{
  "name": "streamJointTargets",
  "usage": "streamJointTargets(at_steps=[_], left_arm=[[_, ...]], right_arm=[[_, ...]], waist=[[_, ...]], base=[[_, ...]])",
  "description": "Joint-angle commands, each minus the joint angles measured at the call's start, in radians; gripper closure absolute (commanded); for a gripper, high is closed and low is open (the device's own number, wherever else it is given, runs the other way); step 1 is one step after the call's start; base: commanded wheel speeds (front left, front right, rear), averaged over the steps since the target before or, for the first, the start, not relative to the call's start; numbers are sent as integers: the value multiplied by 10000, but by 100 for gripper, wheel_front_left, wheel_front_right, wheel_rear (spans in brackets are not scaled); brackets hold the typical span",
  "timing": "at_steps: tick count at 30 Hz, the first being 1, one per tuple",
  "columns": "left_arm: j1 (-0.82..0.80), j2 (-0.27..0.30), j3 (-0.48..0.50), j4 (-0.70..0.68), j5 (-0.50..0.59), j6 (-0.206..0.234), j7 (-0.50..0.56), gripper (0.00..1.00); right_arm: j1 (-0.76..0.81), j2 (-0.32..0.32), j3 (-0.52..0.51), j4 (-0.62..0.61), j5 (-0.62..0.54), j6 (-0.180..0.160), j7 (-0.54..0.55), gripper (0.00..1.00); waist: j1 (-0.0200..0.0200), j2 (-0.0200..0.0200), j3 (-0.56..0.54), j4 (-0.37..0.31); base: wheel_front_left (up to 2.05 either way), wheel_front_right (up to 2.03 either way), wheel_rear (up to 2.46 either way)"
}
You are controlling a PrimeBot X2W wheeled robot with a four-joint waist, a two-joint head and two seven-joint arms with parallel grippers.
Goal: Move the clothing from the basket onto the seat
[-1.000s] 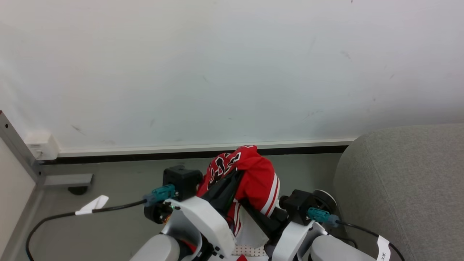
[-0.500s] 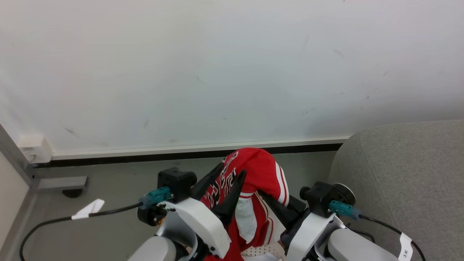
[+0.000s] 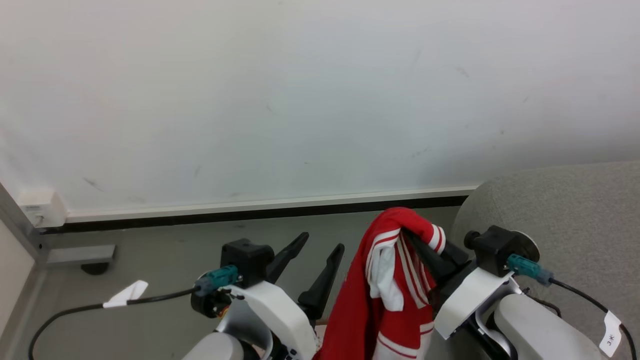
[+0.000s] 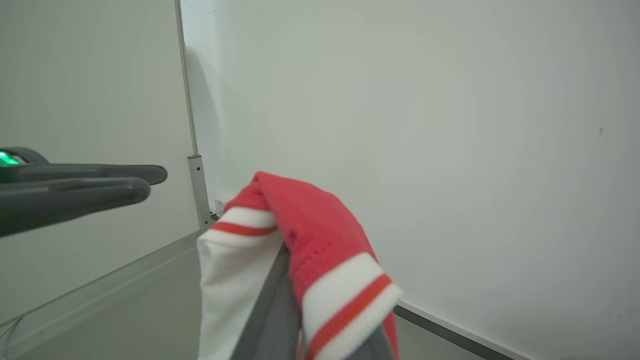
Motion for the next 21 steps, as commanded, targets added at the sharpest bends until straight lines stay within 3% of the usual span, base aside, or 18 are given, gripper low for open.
streamJointTargets(at_steps=[1, 10, 21], left_arm=[[104, 67, 5, 37, 71, -23, -86, 0], [160, 105, -35, 36, -2, -42, -217, 0], [271, 107, -129, 9, 30, -74, -531, 0]], right_arm=[[38, -94, -121, -93, -126, -25, -55, 100], [61, -553, -658, -424, -323, -25, -54, 100], [-294, -1011, -1021, -931, -373, -25, -45, 100]], waist=[[0, 0, 9, -22], [0, 0, -2, -278], [0, 0, 144, -1418]], base=[[0, 0, 0], [0, 0, 0], [0, 0, 0]])
